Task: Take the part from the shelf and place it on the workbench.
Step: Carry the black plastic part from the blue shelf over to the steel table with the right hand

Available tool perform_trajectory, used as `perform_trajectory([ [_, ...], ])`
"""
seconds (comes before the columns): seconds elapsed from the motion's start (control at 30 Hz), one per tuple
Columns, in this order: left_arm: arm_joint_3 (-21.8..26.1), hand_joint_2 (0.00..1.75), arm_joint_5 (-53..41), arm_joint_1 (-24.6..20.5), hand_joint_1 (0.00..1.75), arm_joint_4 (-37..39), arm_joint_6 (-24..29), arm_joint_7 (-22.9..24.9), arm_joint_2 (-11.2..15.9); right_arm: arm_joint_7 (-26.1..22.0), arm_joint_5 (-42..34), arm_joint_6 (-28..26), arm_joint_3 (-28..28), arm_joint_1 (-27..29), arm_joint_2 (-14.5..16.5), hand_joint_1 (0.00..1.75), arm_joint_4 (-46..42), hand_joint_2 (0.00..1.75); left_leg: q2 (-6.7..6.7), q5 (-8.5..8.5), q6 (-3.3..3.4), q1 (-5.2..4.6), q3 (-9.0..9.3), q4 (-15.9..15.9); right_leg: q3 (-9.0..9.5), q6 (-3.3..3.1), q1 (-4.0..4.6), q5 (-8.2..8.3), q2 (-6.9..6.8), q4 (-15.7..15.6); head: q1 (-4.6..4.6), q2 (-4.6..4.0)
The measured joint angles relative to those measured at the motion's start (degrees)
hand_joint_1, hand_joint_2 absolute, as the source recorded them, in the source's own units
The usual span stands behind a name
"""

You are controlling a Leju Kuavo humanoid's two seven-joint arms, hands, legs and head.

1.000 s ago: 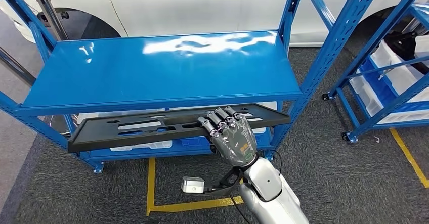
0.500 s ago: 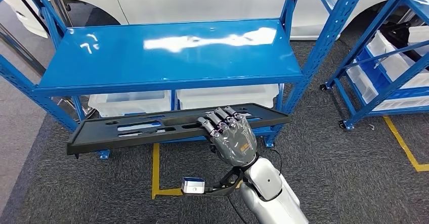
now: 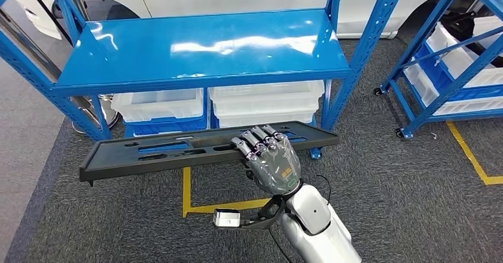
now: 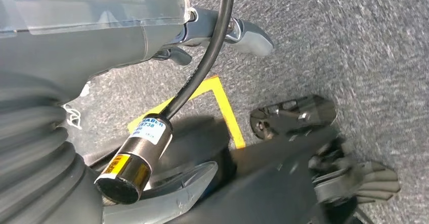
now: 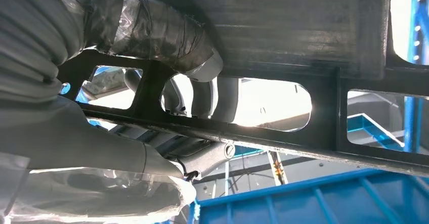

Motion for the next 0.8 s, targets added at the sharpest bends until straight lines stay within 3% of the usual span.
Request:
perform_trajectory([
  [0.07,0.0,1.75,0.1,0.2,0.0,0.0,0.0,0.0,0.0,-0.2,-0.1,0.0,-0.1,0.0,0.1,1.75,0.1,1.75,-0.18,-0.38,1.08,-0.25,0.27,-1.2,-0.41,0.73,0.15,0.95,-0.01,-0.1,0.05,0.0],
  [0.13,0.0,1.75,0.3,0.3,0.0,0.0,0.0,0.1,0.1,-0.3,-0.2,0.0,-0.2,0.0,0.2,1.75,0.2,1.75,0.09,0.5,2.2,-0.2,-0.59,-1.1,-0.99,1.3,0.02,-0.19,0.07,0.7,0.07,0.0],
  [0.17,0.0,1.75,0.3,0.3,0.0,0.0,0.0,0.1,0.1,-0.4,-0.3,0.0,-0.3,0.0,0.2,1.75,0.2,1.75,0.25,1.02,2.85,-0.19,-1.15,-1.2,-1.59,1.5,-0.06,-2.24,0.14,2.5,0.08,0.0],
  [0.23,0.0,1.75,0.4,0.2,0.0,0.0,0.0,0.1,0.1,-0.5,-0.4,0.0,-0.5,0.0,0.2,1.75,0.3,1.75,0.41,1.96,3.72,-0.45,-2.5,-0.9,-3.28,1.64,-0.08,-7.9,0.26,9.3,0.1,0.0],
  [0.27,0.0,1.75,0.4,0.2,0.0,0.0,0.0,0.1,0.1,-0.6,-0.5,0.0,-0.6,0.0,0.2,1.75,0.3,1.75,0.45,2.43,3.95,-0.68,-3.27,-0.7,-4.04,1.61,-0.02,-9.94,0.29,13.0,0.1,0.0],
  [0.3,0.0,1.75,0.4,0.2,0.0,0.0,0.0,0.1,0.1,-0.7,-0.5,0.0,-0.6,0.0,0.2,1.75,0.4,1.75,0.48,2.89,4.05,-0.91,-4.04,-0.5,-4.27,1.48,0.11,-10.72,0.31,15.7,0.1,0.0],
  [0.33,0.0,1.75,0.4,0.2,0.0,0.0,0.0,0.1,0.1,-0.8,-0.5,0.0,-0.7,0.1,0.2,1.75,0.4,1.75,0.49,3.33,4.13,-1.18,-4.78,-0.4,-3.65,1.18,0.29,-10.25,0.33,16.6,0.1,0.0],
  [0.37,0.0,1.75,0.4,0.2,0.0,0.0,0.0,0.1,0.1,-0.9,-0.5,0.0,-0.7,0.0,0.2,1.75,0.4,1.75,0.49,3.76,4.18,-1.47,-5.43,-0.2,-1.99,0.67,0.54,-8.87,0.36,15.3,0.09,0.0],
  [0.43,0.0,1.75,0.4,0.1,0.0,0.0,0.0,0.1,0.1,-1.0,-0.6,0.0,-0.7,0.0,0.2,1.75,0.4,1.75,0.46,4.54,4.17,-1.96,-6.36,-0.1,3.38,-1.04,1.27,-6.56,0.48,8.1,0.06,0.0],
  [0.5,0.0,1.75,0.3,0.1,0.0,0.0,0.0,0.1,0.0,-1.1,-0.7,0.0,-0.7,-0.1,0.4,1.75,0.4,1.75,0.49,5.41,3.84,-2.0,-6.9,-0.2,7.57,-2.33,1.94,-6.69,0.57,1.2,0.03,0.0],
  [0.53,0.0,1.75,0.4,0.2,0.0,0.0,0.0,0.1,0.0,-1.1,-0.8,0.0,-0.7,-0.2,0.5,1.75,0.4,1.75,0.53,5.93,3.53,-1.82,-7.11,-0.3,8.27,-2.62,2.19,-7.0,0.59,-0.5,0.05,0.0],
  [0.6,0.0,1.75,0.4,0.2,0.0,0.0,0.1,0.1,0.0,-1.2,-1.0,0.0,-0.8,-0.3,0.5,1.75,0.5,1.75,0.51,6.78,2.89,-1.56,-7.41,-0.9,8.2,-2.59,2.21,-5.81,0.47,-1.9,0.13,0.0],
  [0.67,0.0,1.75,0.4,0.2,0.0,0.0,0.1,0.1,0.1,-1.5,-1.2,0.0,-0.8,-0.5,0.7,1.75,0.7,1.75,0.32,4.64,2.31,-1.59,-8.08,0.2,7.62,-2.81,1.68,-4.06,0.2,-3.2,0.13,0.0],
  [0.77,0.0,1.75,0.4,0.2,0.0,0.1,0.2,0.1,0.3,-1.7,-1.7,0.0,-0.8,-0.8,1.2,1.75,1.3,1.75,0.2,-3.22,1.19,-1.12,-9.99,9.1,5.45,-2.88,1.25,-2.04,-0.04,-3.3,0.11,0.0],
  [0.8,0.0,1.75,0.4,0.2,0.0,0.1,0.2,0.1,0.3,-1.7,-1.7,0.0,-0.8,-0.8,1.3,1.75,1.5,1.75,0.21,-4.29,0.79,-0.88,-10.3,12.3,4.48,-2.72,1.16,-1.53,-0.12,-3.0,0.1,0.0],
])
